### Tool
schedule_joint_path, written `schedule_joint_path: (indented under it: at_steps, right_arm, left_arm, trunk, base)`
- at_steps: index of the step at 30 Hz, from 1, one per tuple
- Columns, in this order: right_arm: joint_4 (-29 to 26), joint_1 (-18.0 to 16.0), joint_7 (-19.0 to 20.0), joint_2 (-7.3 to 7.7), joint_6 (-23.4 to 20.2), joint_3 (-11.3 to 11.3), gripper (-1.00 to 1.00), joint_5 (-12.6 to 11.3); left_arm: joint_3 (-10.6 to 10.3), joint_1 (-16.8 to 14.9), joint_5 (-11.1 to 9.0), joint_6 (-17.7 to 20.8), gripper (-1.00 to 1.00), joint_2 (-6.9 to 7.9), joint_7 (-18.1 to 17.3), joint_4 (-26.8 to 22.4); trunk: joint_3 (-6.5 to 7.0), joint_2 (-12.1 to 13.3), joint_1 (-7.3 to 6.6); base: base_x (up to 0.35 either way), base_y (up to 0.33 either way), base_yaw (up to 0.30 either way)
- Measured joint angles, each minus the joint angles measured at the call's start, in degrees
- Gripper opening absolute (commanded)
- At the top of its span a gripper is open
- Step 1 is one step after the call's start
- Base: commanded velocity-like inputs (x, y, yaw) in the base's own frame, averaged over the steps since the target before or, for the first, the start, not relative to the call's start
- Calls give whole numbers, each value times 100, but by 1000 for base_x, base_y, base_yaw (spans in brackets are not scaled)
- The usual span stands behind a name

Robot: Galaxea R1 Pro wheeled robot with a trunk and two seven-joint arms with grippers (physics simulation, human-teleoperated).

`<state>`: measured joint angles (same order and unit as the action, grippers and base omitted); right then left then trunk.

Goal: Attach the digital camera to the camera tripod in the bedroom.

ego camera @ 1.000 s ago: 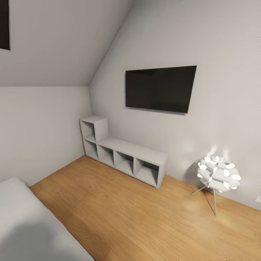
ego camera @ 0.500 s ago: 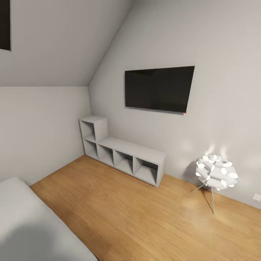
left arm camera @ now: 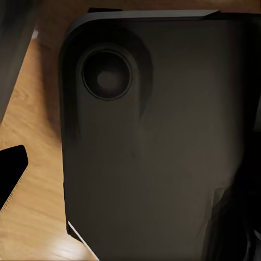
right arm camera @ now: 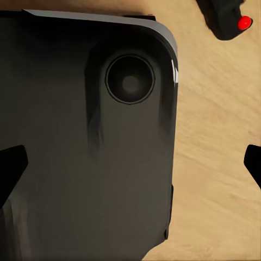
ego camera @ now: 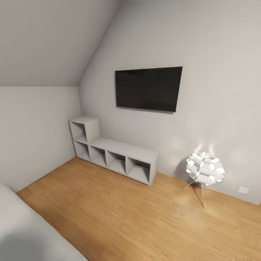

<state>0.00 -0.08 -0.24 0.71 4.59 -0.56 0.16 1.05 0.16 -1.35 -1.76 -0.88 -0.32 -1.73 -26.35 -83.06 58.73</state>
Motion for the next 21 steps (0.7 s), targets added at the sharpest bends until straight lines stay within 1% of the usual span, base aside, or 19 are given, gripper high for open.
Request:
schedule_joint_path:
  at_steps: [21]
  right_arm:
    - [0, 0, 0, -1, -1, 0, 100, 0]
  left_arm:
    - [0, 0, 0, 2, 100, 0, 0, 1]
  trunk:
    - [0, 0, 0]
  base:
    - [0, 0, -235]
